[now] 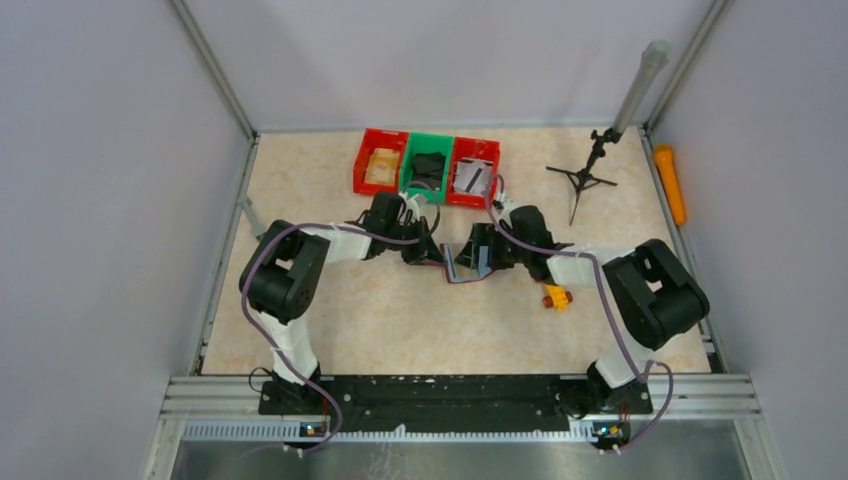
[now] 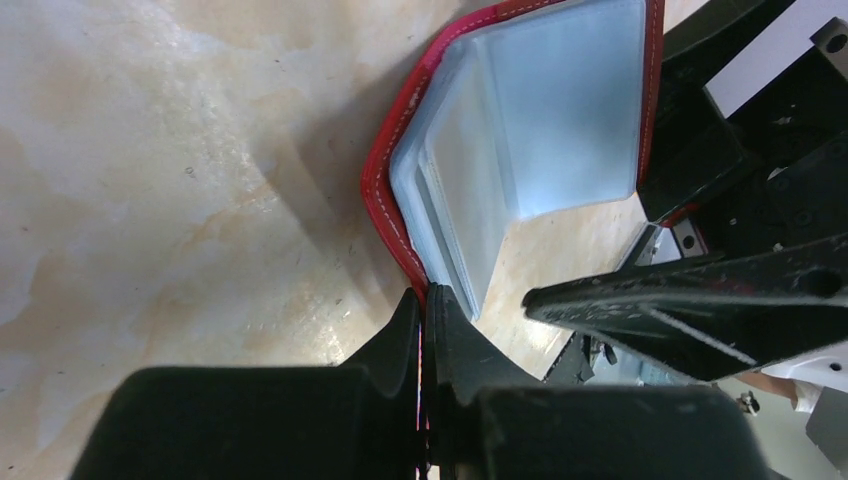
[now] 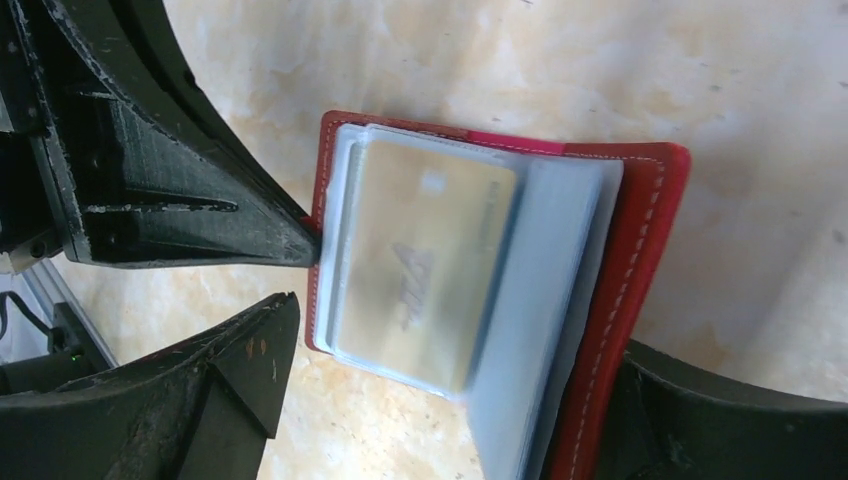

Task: Take the credit cards out of the card holder
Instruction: Open the card holder at the center of the board.

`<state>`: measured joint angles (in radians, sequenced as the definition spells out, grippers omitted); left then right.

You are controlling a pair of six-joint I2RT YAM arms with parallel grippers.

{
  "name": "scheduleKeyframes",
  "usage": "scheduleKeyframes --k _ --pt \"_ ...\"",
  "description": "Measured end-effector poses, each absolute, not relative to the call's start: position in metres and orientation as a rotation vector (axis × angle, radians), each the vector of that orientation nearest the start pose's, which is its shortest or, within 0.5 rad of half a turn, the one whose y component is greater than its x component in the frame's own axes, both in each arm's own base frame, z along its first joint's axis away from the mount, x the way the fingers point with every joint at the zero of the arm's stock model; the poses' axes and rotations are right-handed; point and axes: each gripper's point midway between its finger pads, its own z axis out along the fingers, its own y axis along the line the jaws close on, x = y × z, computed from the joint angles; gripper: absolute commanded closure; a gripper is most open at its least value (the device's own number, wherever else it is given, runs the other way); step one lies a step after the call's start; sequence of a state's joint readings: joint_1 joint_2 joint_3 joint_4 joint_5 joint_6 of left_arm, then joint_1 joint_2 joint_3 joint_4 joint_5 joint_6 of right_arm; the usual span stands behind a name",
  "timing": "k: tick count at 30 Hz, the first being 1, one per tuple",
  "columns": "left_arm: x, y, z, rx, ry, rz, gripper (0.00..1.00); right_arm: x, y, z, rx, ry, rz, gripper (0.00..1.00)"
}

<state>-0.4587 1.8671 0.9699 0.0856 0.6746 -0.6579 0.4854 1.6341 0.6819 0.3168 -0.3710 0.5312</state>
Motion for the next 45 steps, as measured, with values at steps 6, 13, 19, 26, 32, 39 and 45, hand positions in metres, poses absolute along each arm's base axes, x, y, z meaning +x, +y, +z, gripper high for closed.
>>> scheduleKeyframes --k 6,13,19,26,32,39,45 --pt "0.308 -0.297 0.052 0.113 2.546 -1.317 1.00 0.306 0.269 0.045 -0.243 2.346 0.900 0.17" --pt "0.307 -0.297 0.060 0.125 2.519 -1.323 1.00 0.312 0.270 0.040 -0.263 2.371 0.808 0.27" --pt "0.306 -0.295 0.062 0.123 2.511 -1.304 1.00 0.314 0.270 0.037 -0.274 2.389 0.751 0.48" --pt "0.307 -0.293 0.058 0.113 2.524 -1.276 1.00 0.315 0.269 0.036 -0.267 2.390 0.732 0.66" --pt "0.308 -0.290 0.054 0.107 2.532 -1.244 1.00 0.315 0.266 0.037 -0.255 2.385 0.716 0.71" --pt "0.305 -0.291 0.052 0.126 2.542 -1.235 1.00 0.310 0.261 0.037 -0.224 2.385 0.760 0.95" --pt "0.304 -0.290 0.051 0.125 2.551 -1.227 1.00 0.309 0.262 0.039 -0.219 2.381 0.821 0.94"
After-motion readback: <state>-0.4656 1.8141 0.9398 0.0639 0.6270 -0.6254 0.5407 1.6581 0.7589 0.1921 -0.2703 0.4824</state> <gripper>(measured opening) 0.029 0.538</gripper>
